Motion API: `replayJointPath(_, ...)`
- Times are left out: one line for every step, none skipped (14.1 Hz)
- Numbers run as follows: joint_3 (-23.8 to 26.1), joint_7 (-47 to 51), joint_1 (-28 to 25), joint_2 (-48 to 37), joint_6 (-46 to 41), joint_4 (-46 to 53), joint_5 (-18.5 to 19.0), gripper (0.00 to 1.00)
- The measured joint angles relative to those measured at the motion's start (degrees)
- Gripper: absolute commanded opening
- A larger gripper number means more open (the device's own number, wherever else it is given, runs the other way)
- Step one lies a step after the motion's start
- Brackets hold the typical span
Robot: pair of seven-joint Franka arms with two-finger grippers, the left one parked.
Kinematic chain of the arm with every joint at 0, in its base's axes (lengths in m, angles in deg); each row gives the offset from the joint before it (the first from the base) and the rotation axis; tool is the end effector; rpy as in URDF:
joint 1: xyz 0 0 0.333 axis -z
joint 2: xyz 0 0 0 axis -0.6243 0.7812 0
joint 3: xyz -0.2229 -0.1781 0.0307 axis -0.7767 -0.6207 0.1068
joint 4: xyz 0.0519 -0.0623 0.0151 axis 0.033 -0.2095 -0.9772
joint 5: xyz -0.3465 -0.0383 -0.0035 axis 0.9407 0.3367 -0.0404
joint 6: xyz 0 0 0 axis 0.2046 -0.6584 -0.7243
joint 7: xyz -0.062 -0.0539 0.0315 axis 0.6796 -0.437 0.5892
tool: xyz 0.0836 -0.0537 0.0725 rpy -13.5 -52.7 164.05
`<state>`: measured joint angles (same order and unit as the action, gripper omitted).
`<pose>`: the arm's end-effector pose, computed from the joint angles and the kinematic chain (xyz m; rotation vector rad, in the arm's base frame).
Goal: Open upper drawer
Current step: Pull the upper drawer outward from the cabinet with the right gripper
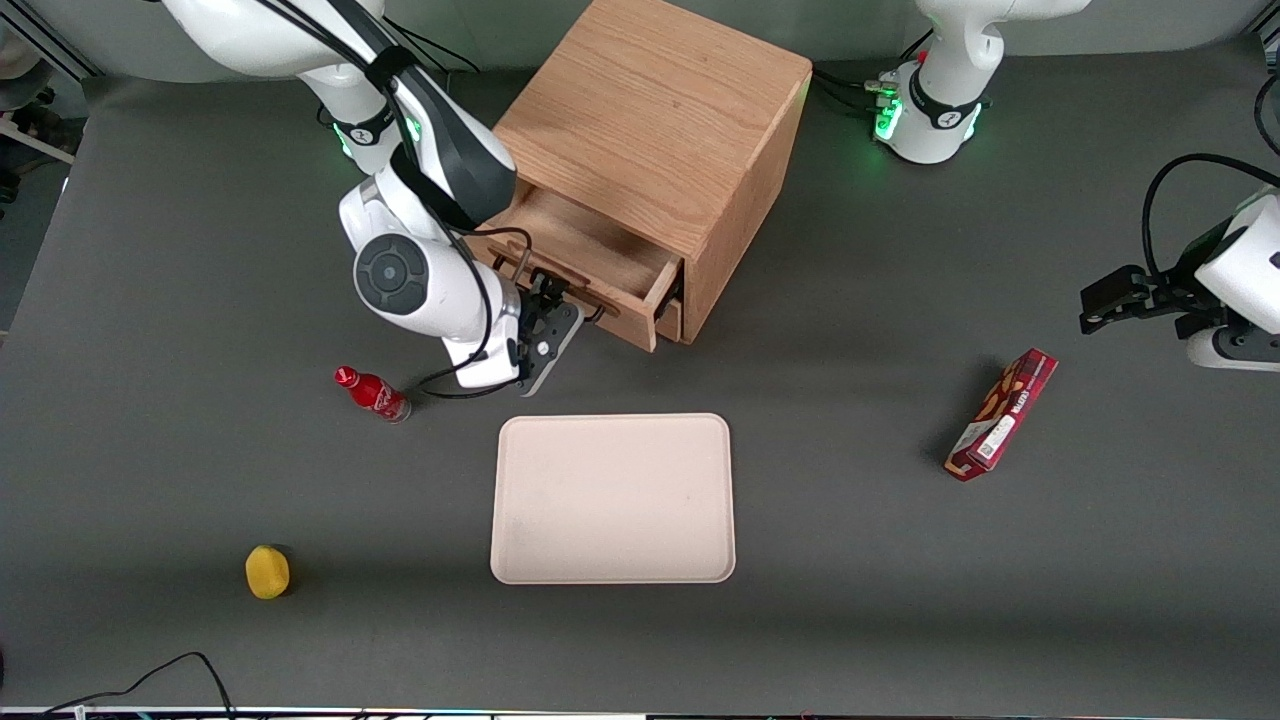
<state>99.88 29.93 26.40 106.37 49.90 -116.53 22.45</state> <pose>0.5004 0.3162 0.3520 -2.5815 -1.2455 0.1962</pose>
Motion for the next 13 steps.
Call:
replayJointPath(0.0, -0.15, 0.33, 0.44, -0.6, 0.7, 0.14, 1.0)
replayJointPath(0.0, -0.39, 0.68, 0.88, -0.9, 1.3, 0.33, 1.0)
replayJointPath(-0.01, -0.7, 1.0, 1.26, -1.15, 1.84, 0.55, 1.0)
replayJointPath(-0.01, -0.91, 1.28, 1.69, -1.64, 2.44, 0.67, 1.0)
replayJointPath(-0.01, -1.07, 1.53, 2.08, -1.89, 2.93, 0.83, 1.0)
replayJointPath(-0.01, -1.23, 1.76, 2.39, -1.92, 3.26, 1.25, 1.0)
replayJointPath(-0.01, -1.38, 1.94, 2.65, -2.02, 3.64, 1.5, 1.0)
replayJointPath(0.0, -1.48, 2.14, 2.86, -2.06, 3.93, 1.58, 1.0)
replayJointPath(0.0, -1.69, 2.4, 3.11, -2.11, 4.29, 1.64, 1.0)
replayJointPath(0.0, -2.05, 2.7, 3.33, -2.12, 4.53, 1.65, 1.0)
replayJointPath(0.0, -2.49, 2.99, 3.49, -2.12, 4.7, 1.68, 1.0)
replayJointPath(-0.04, -2.87, 3.18, 3.66, -2.12, 4.88, 1.71, 1.0)
replayJointPath(-0.18, -3.06, 3.25, 3.9, -2.17, 5.25, 1.76, 1.0)
